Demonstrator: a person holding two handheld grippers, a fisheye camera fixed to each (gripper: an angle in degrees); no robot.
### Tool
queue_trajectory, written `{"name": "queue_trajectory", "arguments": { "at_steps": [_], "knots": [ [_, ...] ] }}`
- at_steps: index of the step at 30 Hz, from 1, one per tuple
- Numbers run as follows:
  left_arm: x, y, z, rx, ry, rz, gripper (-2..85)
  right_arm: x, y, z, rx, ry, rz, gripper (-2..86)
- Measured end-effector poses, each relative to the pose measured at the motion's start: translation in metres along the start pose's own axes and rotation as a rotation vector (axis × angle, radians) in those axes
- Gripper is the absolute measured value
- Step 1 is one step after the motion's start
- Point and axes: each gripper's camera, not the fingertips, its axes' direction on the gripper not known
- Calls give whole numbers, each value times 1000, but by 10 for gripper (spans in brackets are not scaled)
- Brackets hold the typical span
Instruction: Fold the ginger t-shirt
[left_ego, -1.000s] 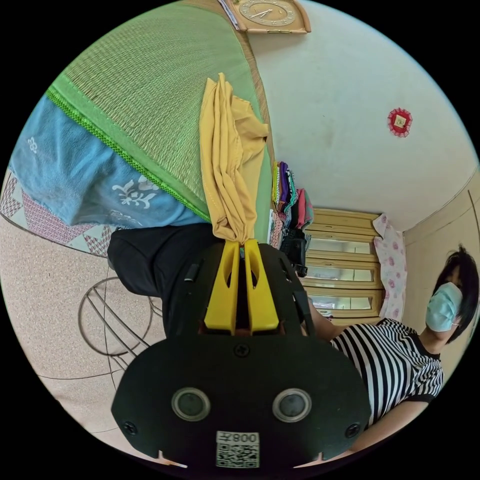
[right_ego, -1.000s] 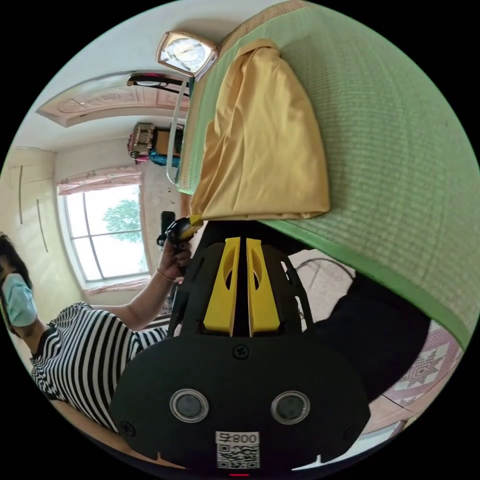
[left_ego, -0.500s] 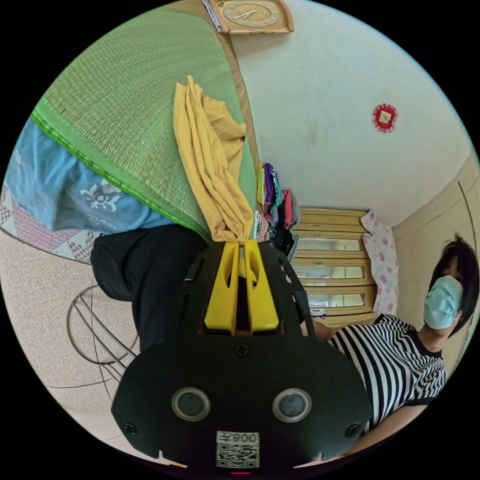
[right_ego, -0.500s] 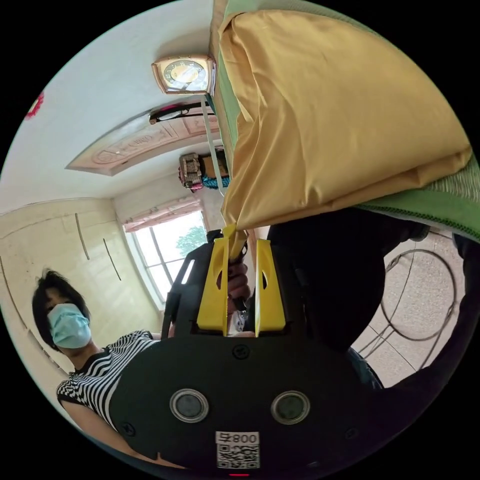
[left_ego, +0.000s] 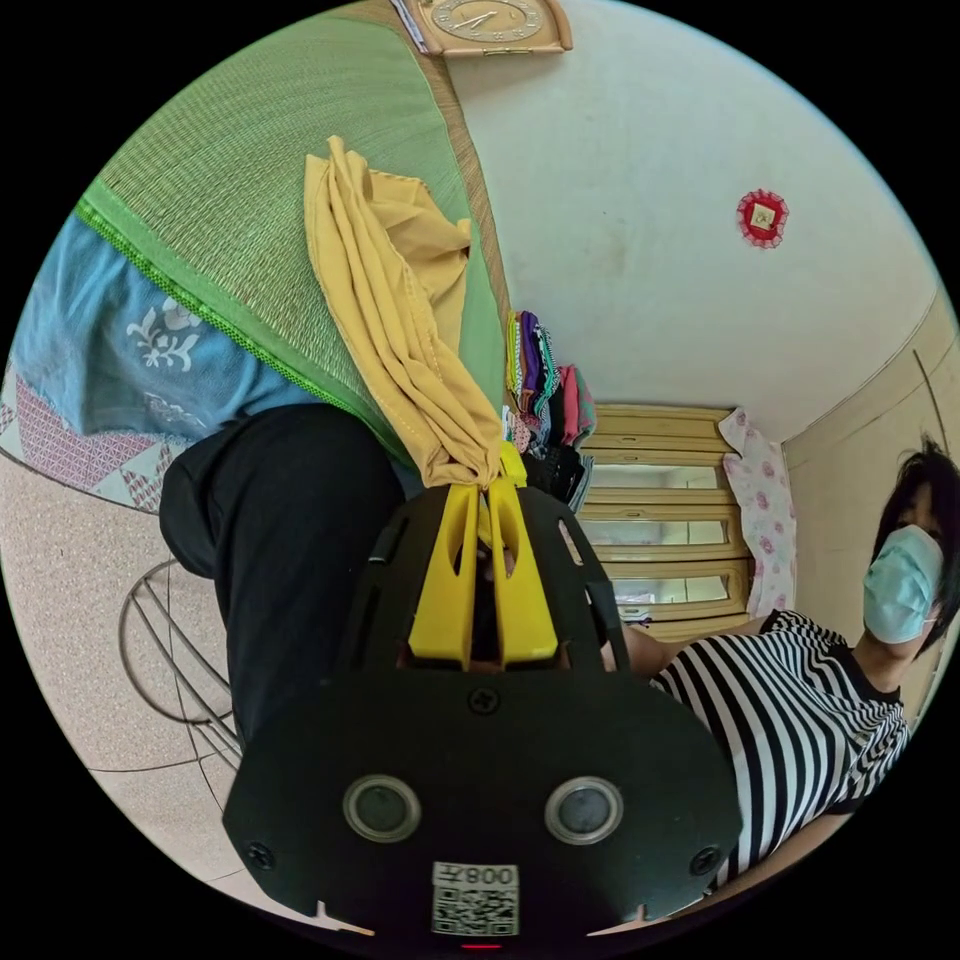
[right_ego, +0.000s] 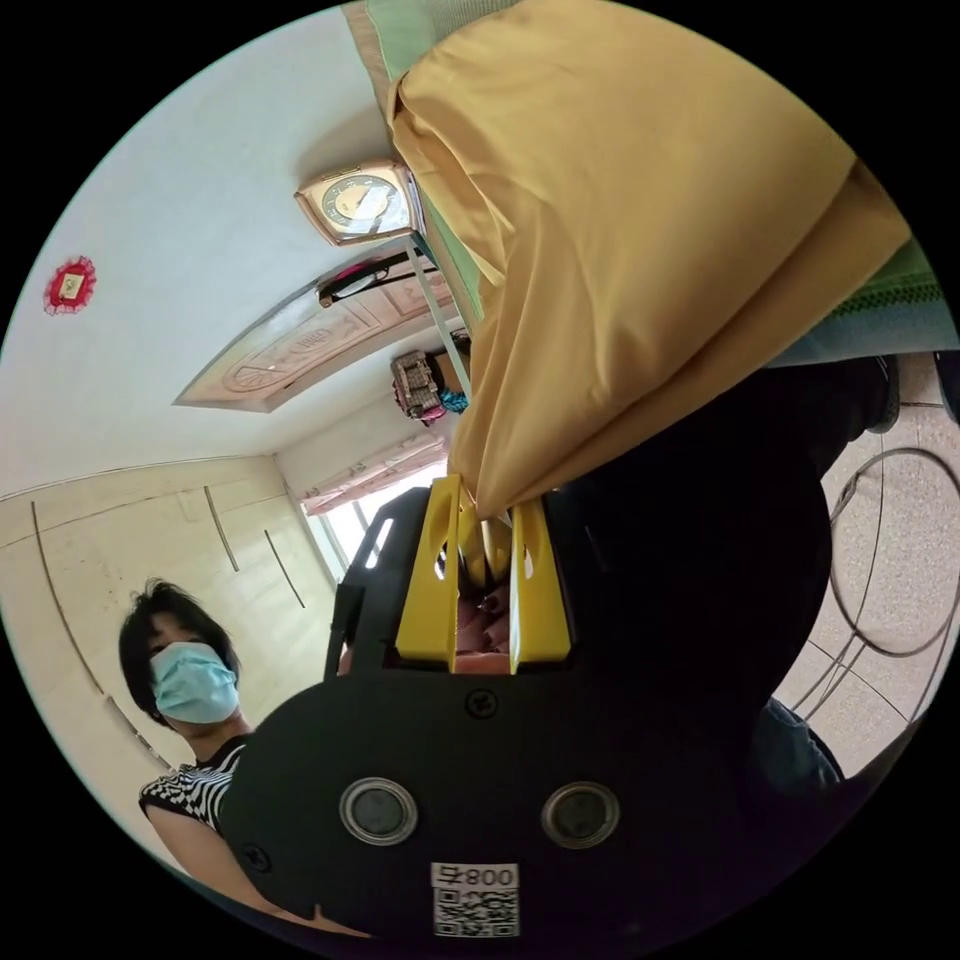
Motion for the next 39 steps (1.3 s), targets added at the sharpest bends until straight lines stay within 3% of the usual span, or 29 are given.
{"name": "queue_trajectory", "arguments": {
  "at_steps": [10,16,23,39],
  "knots": [
    [9,-8,-27,-27,-13,82,39,1,4,-14,-13,-6,-12,10],
    [-11,-31,-59,103,35,-2,82,1,10,-17,-29,11,-15,5],
    [-31,-85,-65,105,23,-106,135,2,20,-20,-54,28,-17,4],
    [-23,-132,-83,109,-76,-152,133,0,40,-17,-64,14,-42,5]
  ]
}}
